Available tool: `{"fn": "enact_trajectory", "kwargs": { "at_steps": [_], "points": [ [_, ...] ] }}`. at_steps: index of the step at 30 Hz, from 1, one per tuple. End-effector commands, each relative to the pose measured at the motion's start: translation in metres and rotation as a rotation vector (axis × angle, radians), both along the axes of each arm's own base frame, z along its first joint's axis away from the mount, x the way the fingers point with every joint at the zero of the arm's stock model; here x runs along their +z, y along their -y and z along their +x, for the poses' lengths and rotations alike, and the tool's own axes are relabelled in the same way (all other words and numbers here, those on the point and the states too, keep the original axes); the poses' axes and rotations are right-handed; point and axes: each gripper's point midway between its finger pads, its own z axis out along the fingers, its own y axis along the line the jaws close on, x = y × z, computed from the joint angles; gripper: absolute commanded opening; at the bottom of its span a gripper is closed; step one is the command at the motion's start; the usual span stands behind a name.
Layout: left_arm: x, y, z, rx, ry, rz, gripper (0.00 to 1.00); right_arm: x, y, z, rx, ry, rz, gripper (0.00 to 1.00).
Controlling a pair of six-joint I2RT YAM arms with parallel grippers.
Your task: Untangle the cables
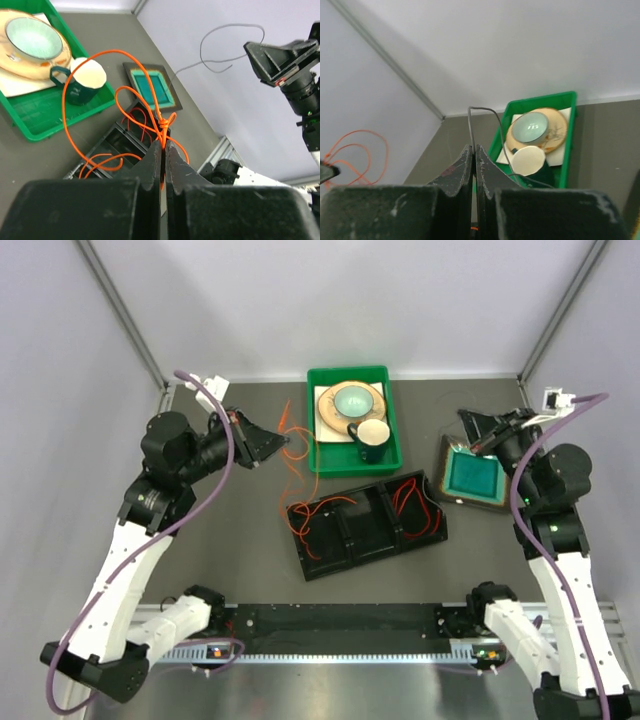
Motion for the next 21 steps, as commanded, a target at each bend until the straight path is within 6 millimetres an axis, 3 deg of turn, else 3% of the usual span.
{"fn": "enact_trajectory", "kwargs": {
  "at_steps": [1,5,11,17,21],
  "points": [
    [-0.02,0.015,0.005,-0.066,-0.048,-0.032,0.0,0.017,-0.028,-0.006,0.1,0.061,0.021,0.0],
    [-0.063,0.013,0.022,-0.025,-0.121,0.039,0.0,0.029,-0.058,-0.02,0.212,0.066,0.042,0.0],
    [-0.111,0.02,0.03,-0.038,-0.222,0.068,0.0,0.039,-0.07,-0.031,0.266,0.082,0.065,0.0],
    [-0.137,0.038,0.031,-0.065,-0.27,0.083,0.0,0.03,-0.085,-0.033,0.313,0.053,0.063,0.0],
    [-0.128,0.04,0.032,-0.058,-0.25,0.086,0.0,0.008,-0.099,-0.026,0.345,-0.011,0.059,0.0]
  ]
}}
